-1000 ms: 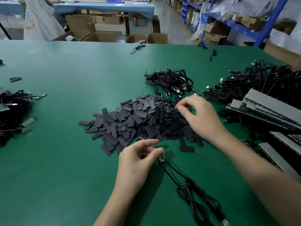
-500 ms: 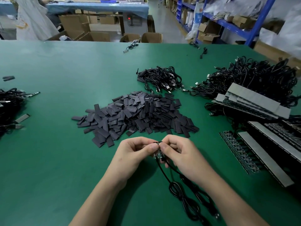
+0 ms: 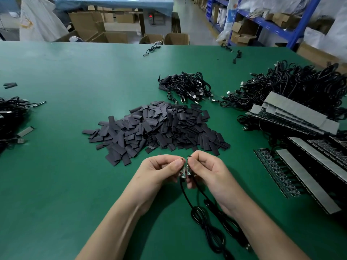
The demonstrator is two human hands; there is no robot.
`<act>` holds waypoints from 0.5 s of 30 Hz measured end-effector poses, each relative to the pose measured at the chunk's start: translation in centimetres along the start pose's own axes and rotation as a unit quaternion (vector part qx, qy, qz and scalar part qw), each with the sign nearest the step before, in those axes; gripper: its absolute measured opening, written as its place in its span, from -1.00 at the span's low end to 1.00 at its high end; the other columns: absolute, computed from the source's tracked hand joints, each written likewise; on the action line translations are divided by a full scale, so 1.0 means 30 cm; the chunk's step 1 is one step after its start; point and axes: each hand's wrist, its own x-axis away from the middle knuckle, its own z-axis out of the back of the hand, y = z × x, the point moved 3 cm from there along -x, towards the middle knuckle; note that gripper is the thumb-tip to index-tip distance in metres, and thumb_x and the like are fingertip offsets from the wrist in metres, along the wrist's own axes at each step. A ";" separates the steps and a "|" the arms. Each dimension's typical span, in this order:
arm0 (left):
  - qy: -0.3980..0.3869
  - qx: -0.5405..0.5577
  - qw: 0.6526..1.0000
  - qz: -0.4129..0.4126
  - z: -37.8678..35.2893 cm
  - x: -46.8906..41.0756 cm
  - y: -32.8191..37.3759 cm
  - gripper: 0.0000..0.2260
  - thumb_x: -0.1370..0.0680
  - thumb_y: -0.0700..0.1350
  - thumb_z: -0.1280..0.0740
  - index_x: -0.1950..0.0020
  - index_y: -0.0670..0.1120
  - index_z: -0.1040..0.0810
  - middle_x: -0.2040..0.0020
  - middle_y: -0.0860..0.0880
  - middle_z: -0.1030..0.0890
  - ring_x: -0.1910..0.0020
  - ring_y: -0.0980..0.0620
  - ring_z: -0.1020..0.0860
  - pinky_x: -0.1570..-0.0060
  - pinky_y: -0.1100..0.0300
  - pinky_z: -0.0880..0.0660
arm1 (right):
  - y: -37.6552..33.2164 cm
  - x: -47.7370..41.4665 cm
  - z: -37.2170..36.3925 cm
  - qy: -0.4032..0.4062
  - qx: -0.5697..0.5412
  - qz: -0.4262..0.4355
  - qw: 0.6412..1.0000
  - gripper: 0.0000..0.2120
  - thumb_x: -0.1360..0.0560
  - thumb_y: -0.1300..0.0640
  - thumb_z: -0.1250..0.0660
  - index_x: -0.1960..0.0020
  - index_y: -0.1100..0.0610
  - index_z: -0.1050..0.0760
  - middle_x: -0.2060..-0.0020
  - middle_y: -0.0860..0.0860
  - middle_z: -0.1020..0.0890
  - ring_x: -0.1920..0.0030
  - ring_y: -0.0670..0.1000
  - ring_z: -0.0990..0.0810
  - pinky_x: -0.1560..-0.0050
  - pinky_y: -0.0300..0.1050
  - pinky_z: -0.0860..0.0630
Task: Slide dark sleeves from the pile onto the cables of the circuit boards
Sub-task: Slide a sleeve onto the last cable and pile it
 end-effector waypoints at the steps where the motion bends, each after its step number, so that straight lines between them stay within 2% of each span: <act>1: 0.009 -0.005 1.000 -0.007 0.001 -0.001 0.003 -0.74 -0.41 -0.01 -0.54 0.03 -0.16 -0.74 0.14 -0.21 -0.68 0.13 -0.15 -0.56 0.01 0.03 -0.49 | -0.003 0.000 0.013 0.008 0.014 -0.006 1.000 -0.75 -0.69 0.13 -0.27 0.16 0.07 -0.55 0.32 0.02 -0.61 0.31 -0.03 -0.58 0.23 -0.16 -0.55; 4: 0.001 -0.033 0.998 -0.052 0.007 0.005 0.022 -0.83 -0.37 0.03 -0.58 0.14 -0.03 -0.76 0.22 0.00 -0.69 0.24 0.13 -0.59 0.14 0.30 -0.53 | -0.001 0.001 0.049 0.045 0.198 0.005 0.979 -0.75 -0.67 0.04 -0.32 0.19 0.00 -0.51 0.36 -0.01 -0.62 0.34 -0.04 -0.56 0.22 0.01 -0.52; 5: 0.000 -0.047 0.997 -0.069 0.010 0.007 0.027 -0.86 -0.37 0.01 -0.60 0.15 0.00 -0.76 0.21 0.02 -0.70 0.24 0.17 -0.61 0.14 0.35 -0.52 | 0.005 0.005 0.053 0.054 0.271 0.010 0.961 -0.79 -0.64 0.01 -0.36 0.17 -0.02 -0.52 0.35 -0.03 -0.63 0.33 -0.07 -0.57 0.21 0.00 -0.53; 7: 0.008 -0.073 0.993 -0.091 0.014 0.007 0.033 -0.93 -0.40 -0.04 -0.58 0.16 0.03 -0.76 0.18 0.03 -0.72 0.19 0.18 -0.63 0.10 0.36 -0.52 | 0.012 0.010 0.042 0.068 0.357 0.028 0.931 -0.90 -0.58 0.00 -0.43 0.10 -0.09 -0.53 0.26 -0.13 -0.65 0.24 -0.18 -0.60 0.21 -0.19 -0.51; 9: 0.028 -0.092 0.990 -0.105 0.016 0.004 0.035 -0.95 -0.44 -0.08 -0.59 0.15 0.03 -0.76 0.17 0.01 -0.73 0.17 0.18 -0.63 0.09 0.37 -0.52 | 0.001 0.011 0.027 0.069 0.378 0.067 0.921 -0.91 -0.59 0.08 -0.39 0.01 -0.11 -0.55 0.11 -0.19 -0.61 0.08 -0.18 -0.59 0.15 -0.36 -0.42; 11: 0.055 -0.096 0.987 -0.118 0.013 0.002 0.033 -0.94 -0.41 -0.07 -0.54 0.14 0.01 -0.76 0.20 0.00 -0.71 0.21 0.19 -0.62 0.13 0.39 -0.51 | -0.010 0.011 0.018 0.040 0.328 0.089 0.940 -0.87 -0.61 0.14 -0.31 -0.02 -0.04 -0.61 0.05 -0.18 -0.59 -0.02 -0.14 -0.58 0.05 -0.39 -0.40; 12: 0.066 -0.094 0.986 -0.123 0.008 0.002 0.031 -0.92 -0.39 -0.07 -0.52 0.14 -0.01 -0.76 0.22 0.00 -0.71 0.24 0.18 -0.62 0.16 0.39 -0.51 | -0.012 0.014 0.011 0.016 0.293 0.083 0.953 -0.85 -0.61 0.11 -0.28 -0.02 0.00 -0.63 0.04 -0.15 -0.60 -0.06 -0.10 -0.58 0.01 -0.33 -0.43; 15: 0.071 -0.109 0.983 -0.130 -0.008 0.002 0.030 -0.90 -0.42 -0.06 -0.49 0.12 -0.05 -0.75 0.23 -0.03 -0.71 0.25 0.11 -0.62 0.17 0.31 -0.54 | -0.007 0.028 -0.007 -0.017 0.250 0.057 0.966 -0.77 -0.58 -0.08 -0.27 0.04 -0.01 -0.66 0.07 -0.09 -0.64 -0.04 -0.01 -0.60 -0.10 0.07 -0.52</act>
